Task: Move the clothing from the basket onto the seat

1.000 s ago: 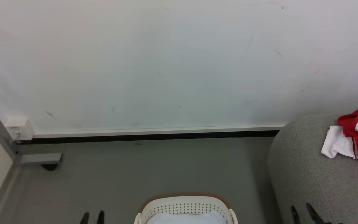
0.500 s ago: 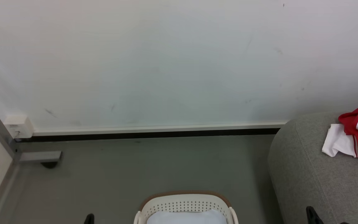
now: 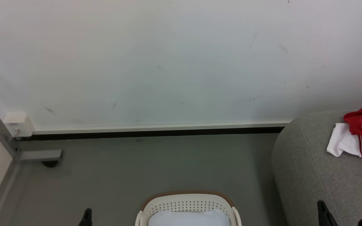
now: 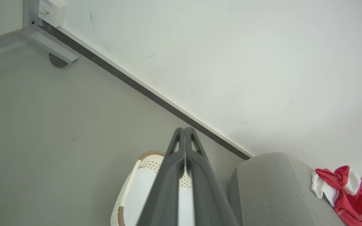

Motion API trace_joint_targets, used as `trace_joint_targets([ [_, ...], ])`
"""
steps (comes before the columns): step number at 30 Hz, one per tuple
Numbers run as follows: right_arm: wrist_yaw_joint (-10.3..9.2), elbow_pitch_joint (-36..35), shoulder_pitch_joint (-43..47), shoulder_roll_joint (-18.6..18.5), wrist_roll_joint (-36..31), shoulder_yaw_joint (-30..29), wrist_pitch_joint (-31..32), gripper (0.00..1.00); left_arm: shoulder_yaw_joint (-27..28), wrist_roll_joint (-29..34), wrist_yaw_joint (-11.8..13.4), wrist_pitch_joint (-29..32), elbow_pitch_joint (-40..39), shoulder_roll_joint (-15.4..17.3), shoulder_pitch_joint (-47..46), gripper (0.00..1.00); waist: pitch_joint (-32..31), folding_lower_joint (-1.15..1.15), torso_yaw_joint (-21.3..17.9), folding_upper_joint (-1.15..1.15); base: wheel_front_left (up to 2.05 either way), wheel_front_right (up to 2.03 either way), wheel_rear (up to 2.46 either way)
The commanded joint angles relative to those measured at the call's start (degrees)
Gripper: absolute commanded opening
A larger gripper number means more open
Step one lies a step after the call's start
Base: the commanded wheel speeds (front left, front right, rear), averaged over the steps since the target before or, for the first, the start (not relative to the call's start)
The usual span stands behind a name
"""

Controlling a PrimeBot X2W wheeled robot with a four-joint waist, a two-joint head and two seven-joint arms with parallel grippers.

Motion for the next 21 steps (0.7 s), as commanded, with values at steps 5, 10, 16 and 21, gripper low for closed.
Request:
trace_joint_targets([
  [5,-0.04,-1.8,-2.0,-0.4,5.9,-0.8,1.2,0.00,1.3,-4.7,-0.7,1.4,-1.2,-0.2,-2.2,0.00,0.3,-0.01,0.0,0.00,0.00,0.00,0.00],
  [10,-0.04,-2.4,-2.4,-0.4,10.2,-1.2,2.2,0.00,2.1,-8.1,-1.1,2.4,-1.4,-0.5,-2.7,0.00,0.5,-0.01,0.1,0.00,0.00,0.00,0.00],
  [16,-0.05,-3.1,-2.7,-0.5,15.0,-1.6,3.4,0.00,3.0,-12.0,-1.6,3.6,-1.6,-0.9,-3.3,0.00,0.8,-0.01,0.1,0.00,0.00,0.00,0.00],
  [21,-0.05,-3.6,-3.0,-0.5,18.8,-2.0,4.4,0.00,3.7,-15.0,-2.0,4.6,-1.8,-1.2,-3.8,0.00,1.0,-0.01,0.2,0.00,0.00,0.00,0.00],
])
